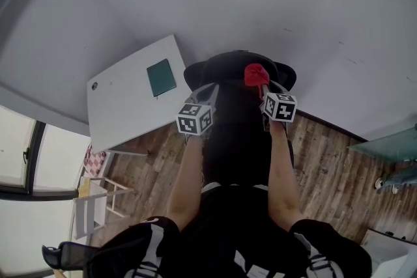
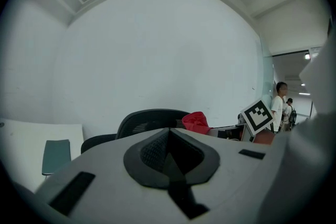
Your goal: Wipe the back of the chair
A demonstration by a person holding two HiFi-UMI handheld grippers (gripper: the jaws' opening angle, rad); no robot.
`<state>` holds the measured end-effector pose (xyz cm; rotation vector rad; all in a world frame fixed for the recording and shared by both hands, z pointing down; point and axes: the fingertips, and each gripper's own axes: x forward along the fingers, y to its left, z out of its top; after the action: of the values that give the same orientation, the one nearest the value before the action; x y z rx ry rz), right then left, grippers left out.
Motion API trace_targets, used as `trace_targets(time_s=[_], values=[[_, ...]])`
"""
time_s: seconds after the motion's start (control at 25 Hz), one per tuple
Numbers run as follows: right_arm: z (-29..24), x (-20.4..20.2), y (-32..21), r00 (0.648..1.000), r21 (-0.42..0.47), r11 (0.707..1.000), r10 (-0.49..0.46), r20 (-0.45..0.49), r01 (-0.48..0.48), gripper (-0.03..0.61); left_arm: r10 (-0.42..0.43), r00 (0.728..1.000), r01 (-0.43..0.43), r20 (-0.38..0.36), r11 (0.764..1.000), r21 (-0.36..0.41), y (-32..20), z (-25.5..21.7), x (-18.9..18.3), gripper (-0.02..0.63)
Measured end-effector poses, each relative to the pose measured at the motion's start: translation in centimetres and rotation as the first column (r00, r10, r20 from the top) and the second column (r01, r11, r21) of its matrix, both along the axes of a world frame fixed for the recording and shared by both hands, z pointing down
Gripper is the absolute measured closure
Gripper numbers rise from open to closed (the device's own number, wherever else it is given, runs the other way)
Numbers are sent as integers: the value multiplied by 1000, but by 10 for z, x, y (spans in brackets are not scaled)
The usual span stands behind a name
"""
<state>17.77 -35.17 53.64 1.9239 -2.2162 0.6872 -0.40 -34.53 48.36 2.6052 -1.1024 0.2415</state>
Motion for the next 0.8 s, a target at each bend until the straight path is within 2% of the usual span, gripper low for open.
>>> trace_targets(time_s=[0.32,0.48,0.8], values=[[-1,49,28,997,1,997,75,-3,-75,509,73,997,-73,-2,997,3,14,-1,46,589],[-3,61,36,996,4,996,93,4,-93,509,98,995,-98,0,995,4,19,-1,60,589],[-14,31,32,999,63,998,-28,28,27,509,60,998,-60,-6,998,-9,21,5,47,589]])
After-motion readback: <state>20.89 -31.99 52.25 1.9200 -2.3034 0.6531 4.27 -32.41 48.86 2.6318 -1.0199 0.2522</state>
